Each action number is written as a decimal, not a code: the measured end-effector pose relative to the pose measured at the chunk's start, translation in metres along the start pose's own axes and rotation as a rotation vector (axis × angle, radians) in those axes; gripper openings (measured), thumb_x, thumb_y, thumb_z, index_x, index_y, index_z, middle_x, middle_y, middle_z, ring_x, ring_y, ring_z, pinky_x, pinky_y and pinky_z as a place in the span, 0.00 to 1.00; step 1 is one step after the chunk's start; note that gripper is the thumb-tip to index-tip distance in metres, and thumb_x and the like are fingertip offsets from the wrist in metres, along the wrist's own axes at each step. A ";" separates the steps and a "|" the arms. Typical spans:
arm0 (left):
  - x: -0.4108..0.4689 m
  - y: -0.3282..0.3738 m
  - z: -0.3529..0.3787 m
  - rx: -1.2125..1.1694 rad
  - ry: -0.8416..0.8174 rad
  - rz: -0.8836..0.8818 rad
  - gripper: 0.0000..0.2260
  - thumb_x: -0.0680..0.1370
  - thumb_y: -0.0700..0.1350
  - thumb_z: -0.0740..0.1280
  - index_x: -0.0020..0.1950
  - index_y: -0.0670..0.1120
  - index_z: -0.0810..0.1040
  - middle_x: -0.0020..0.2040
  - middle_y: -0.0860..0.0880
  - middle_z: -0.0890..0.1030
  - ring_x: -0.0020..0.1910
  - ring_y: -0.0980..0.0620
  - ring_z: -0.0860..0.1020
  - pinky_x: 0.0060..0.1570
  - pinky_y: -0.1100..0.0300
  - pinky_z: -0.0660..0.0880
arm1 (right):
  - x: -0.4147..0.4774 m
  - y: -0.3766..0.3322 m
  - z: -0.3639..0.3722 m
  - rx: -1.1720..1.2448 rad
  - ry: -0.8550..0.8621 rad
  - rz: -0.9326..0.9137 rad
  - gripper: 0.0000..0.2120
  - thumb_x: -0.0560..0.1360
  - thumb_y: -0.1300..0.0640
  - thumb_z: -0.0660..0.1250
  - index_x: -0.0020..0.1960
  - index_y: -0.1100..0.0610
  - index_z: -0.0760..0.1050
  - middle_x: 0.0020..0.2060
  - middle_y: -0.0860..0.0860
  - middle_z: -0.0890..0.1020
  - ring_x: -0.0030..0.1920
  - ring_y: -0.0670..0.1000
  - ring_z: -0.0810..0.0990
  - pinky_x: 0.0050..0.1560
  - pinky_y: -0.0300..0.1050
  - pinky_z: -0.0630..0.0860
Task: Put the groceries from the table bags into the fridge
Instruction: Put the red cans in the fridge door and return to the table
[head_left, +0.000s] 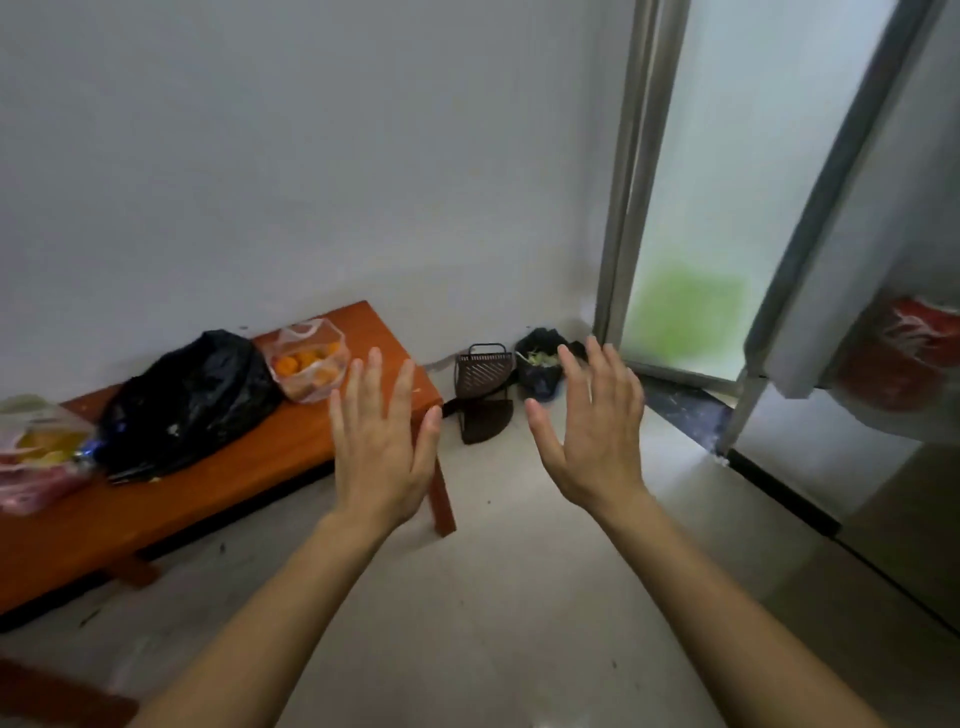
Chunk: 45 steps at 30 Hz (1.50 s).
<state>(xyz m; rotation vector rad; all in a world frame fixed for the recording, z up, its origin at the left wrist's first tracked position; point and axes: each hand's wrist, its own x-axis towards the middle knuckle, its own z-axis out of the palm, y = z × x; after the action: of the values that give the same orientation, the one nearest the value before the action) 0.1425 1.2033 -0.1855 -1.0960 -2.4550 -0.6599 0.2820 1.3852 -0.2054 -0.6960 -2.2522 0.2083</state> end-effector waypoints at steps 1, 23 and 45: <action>-0.003 -0.033 -0.011 0.016 0.001 -0.037 0.28 0.82 0.59 0.50 0.80 0.49 0.60 0.81 0.43 0.53 0.80 0.44 0.48 0.77 0.39 0.49 | 0.006 -0.027 0.017 0.006 -0.016 -0.025 0.32 0.80 0.39 0.58 0.77 0.56 0.63 0.77 0.59 0.61 0.79 0.60 0.56 0.77 0.61 0.54; -0.082 -0.549 -0.155 0.260 0.046 -0.640 0.29 0.82 0.63 0.45 0.81 0.51 0.54 0.82 0.45 0.49 0.81 0.45 0.45 0.77 0.42 0.46 | 0.038 -0.527 0.354 0.286 -0.414 -0.529 0.28 0.82 0.41 0.58 0.78 0.53 0.62 0.75 0.55 0.67 0.75 0.56 0.64 0.73 0.55 0.64; 0.023 -0.902 -0.125 0.197 -0.309 -0.872 0.26 0.84 0.59 0.49 0.80 0.50 0.55 0.82 0.46 0.52 0.80 0.45 0.51 0.76 0.45 0.51 | 0.125 -0.795 0.684 0.238 -1.101 -0.734 0.14 0.82 0.56 0.58 0.65 0.53 0.74 0.52 0.53 0.82 0.48 0.52 0.80 0.46 0.46 0.77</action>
<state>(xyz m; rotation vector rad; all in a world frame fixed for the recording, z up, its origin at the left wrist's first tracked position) -0.5446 0.6180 -0.3096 0.0072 -3.1592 -0.4657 -0.6070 0.8289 -0.3297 0.5685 -3.2339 0.5740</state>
